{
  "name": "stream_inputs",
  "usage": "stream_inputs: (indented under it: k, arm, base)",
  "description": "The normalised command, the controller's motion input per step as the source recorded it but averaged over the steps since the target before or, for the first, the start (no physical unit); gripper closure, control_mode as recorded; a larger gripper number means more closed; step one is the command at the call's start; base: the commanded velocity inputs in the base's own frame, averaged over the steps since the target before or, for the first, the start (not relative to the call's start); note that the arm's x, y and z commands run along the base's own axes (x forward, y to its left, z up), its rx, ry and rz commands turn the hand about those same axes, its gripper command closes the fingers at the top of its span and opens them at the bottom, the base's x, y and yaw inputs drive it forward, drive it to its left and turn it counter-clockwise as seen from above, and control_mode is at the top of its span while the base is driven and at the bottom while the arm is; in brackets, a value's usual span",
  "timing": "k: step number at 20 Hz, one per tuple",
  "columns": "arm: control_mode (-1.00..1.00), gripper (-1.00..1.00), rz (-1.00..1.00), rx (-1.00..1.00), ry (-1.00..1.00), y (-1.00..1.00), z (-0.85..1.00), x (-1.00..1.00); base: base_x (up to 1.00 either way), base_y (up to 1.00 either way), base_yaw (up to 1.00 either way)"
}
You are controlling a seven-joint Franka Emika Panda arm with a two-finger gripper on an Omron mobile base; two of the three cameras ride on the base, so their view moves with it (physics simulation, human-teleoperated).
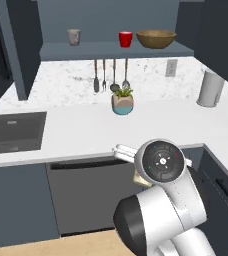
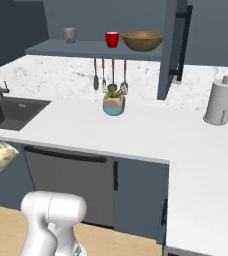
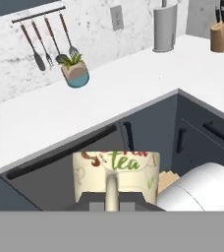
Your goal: Gather all objects into one cabinet and sort the glasses and bowls to opposite sides.
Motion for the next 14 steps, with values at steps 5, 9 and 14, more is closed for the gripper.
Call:
stream_inputs:
  k: [5,9,14]
  arm:
    - [1.0,1.0,0.0,0.0,0.0,0.0,0.0,0.0]
    - [1.0,1.0,0.0,0.0,0.0,0.0,0.0,0.0]
    - [1.0,1.0,0.0,0.0,0.0,0.0,0.0,0.0]
  base:
    - [1.0,-0.4,0.0]
    - [0.78,0.01,0.0]
    - [0.0,0.22,0.0]
